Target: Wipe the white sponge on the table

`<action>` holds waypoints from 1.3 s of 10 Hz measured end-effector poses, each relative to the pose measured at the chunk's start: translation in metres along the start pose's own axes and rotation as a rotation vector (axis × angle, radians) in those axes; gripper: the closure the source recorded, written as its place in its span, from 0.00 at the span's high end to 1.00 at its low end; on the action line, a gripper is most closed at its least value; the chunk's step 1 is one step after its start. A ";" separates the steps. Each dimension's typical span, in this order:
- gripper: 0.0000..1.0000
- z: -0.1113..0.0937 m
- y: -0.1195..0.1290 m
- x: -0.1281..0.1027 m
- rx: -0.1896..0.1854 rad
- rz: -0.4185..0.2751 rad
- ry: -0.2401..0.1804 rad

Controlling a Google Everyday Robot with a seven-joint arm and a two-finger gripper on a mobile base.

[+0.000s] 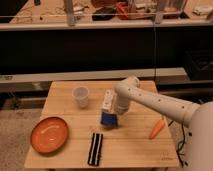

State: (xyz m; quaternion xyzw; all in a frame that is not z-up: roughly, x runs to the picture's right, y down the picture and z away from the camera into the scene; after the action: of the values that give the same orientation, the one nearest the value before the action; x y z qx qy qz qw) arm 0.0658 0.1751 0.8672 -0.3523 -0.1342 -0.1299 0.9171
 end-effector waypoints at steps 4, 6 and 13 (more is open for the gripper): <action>0.03 0.006 -0.004 -0.007 -0.003 -0.009 0.000; 0.03 0.005 -0.006 -0.005 -0.001 0.004 0.002; 0.03 0.011 -0.012 -0.011 -0.019 0.018 0.011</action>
State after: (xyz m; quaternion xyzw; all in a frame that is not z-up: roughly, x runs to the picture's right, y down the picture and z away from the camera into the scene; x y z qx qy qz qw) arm 0.0495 0.1754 0.8783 -0.3612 -0.1248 -0.1248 0.9156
